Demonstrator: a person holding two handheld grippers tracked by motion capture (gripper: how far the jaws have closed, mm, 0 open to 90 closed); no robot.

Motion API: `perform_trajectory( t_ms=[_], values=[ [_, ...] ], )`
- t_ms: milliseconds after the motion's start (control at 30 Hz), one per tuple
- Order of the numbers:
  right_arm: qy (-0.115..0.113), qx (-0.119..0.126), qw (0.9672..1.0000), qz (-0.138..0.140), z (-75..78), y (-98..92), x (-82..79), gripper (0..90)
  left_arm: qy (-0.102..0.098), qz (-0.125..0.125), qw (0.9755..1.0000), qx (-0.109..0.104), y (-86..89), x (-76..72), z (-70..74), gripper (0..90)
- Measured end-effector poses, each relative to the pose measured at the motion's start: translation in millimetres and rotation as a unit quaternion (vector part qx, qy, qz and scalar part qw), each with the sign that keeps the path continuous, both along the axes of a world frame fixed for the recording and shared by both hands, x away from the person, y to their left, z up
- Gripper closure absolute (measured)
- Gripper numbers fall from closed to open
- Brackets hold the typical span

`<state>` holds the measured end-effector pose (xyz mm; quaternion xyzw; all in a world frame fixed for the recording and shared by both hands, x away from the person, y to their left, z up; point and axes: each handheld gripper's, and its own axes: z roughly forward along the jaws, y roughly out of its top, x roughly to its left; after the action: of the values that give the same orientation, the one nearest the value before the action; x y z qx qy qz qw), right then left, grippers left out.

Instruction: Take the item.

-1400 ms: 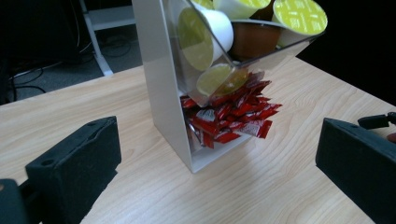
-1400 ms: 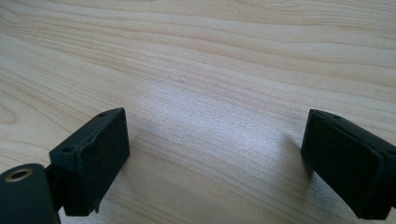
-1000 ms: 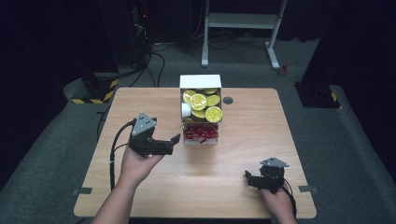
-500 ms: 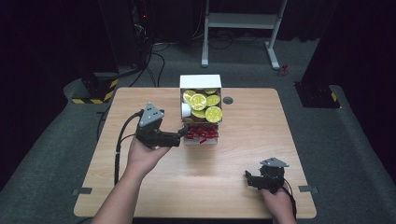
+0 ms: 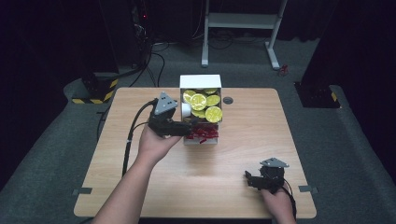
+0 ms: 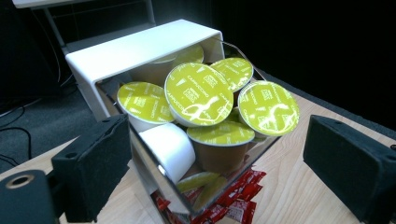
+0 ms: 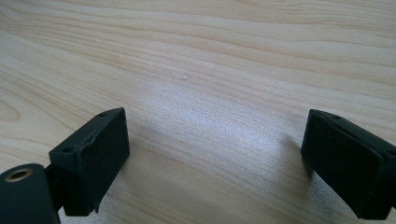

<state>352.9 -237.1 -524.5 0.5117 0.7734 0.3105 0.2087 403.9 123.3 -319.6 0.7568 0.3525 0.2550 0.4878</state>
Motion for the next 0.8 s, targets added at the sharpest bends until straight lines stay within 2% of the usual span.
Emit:
perform_trajectory(
  t_ms=[267, 400, 467, 500, 600, 667, 700, 800],
  values=[
    [0.000, 0.000, 1.0000, 0.000, 0.0, 0.0, 0.0, 7.6, 0.002, 0.001, 1.0000, 0.005, -11.4, 13.7, -1.1, 11.9],
    [0.000, 0.001, 1.0000, -0.001, 0.0, 0.0, -0.1, 7.7, -0.006, 0.008, 0.9999, 0.011, -18.7, 19.1, -1.2, 16.6],
    [-0.001, 0.000, 1.0000, 0.000, 0.0, -0.1, -0.1, 7.7, -0.008, 0.007, 0.9999, 0.011, -21.3, 21.4, -1.3, 22.8],
    [-0.001, 0.000, 1.0000, 0.001, 0.0, -0.1, -0.2, 7.7, -0.010, 0.008, 0.9998, 0.014, -22.7, 22.5, -1.2, 22.8],
    [-0.001, -0.001, 1.0000, 0.001, -0.1, -0.2, -0.2, 7.6, -0.022, 0.014, 0.9994, 0.022, -26.2, 25.2, -0.7, 32.2],
    [-0.001, -0.001, 1.0000, 0.001, -0.1, -0.2, -0.3, 7.7, -0.029, 0.014, 0.9992, 0.025, -26.8, 26.5, -0.2, 41.8],
    [-0.002, -0.002, 1.0000, 0.003, -0.1, -0.4, -0.2, 7.7, -0.032, 0.019, 0.9989, 0.029, -27.6, 26.7, -0.1, 49.3],
    [-0.002, -0.002, 1.0000, 0.003, -0.1, -0.4, -0.3, 7.7, -0.036, 0.026, 0.9986, 0.029, -28.2, 28.0, 0.6, 54.0]
  ],
)
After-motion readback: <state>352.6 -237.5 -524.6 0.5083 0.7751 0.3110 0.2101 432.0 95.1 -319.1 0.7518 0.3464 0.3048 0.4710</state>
